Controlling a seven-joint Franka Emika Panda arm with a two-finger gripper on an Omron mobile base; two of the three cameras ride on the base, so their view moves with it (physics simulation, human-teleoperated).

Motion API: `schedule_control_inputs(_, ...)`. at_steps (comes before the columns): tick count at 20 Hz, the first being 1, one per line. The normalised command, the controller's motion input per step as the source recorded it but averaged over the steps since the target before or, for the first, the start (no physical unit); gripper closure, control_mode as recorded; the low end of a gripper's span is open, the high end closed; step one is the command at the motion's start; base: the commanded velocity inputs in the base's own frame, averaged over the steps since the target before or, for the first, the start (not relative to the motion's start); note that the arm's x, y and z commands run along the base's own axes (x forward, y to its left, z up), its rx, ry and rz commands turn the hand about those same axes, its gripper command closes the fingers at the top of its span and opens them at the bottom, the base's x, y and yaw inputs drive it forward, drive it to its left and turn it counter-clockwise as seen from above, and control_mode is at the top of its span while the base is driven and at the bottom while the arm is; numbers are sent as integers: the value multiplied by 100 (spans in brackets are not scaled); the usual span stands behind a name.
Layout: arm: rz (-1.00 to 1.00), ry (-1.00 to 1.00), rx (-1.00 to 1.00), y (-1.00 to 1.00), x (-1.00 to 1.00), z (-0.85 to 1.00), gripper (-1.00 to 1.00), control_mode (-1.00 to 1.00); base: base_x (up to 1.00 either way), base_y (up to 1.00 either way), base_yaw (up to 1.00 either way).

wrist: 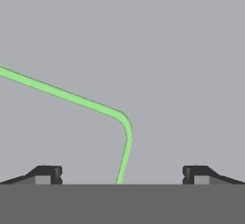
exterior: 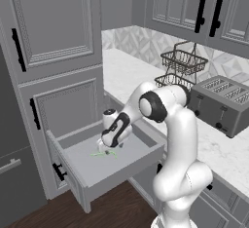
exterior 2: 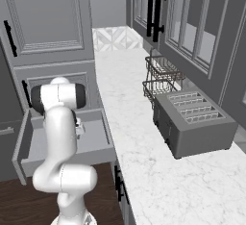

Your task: Take a straw from the drawer in front and place it inside the glass cup on the dining counter.

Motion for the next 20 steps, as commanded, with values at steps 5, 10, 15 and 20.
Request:
schedule_control_inputs(5,16,0,0,0,1,-28,-100,-100,0,0,0)
schedule_control_inputs(10,17,0,0,0,27,-29,-100,-100,0,0,0)
schedule_control_inputs(15,15,1,0,0,33,-32,-100,-100,0,0,0)
schedule_control_inputs(20,13,5,0,0,15,-45,100,-100,0,0,0)
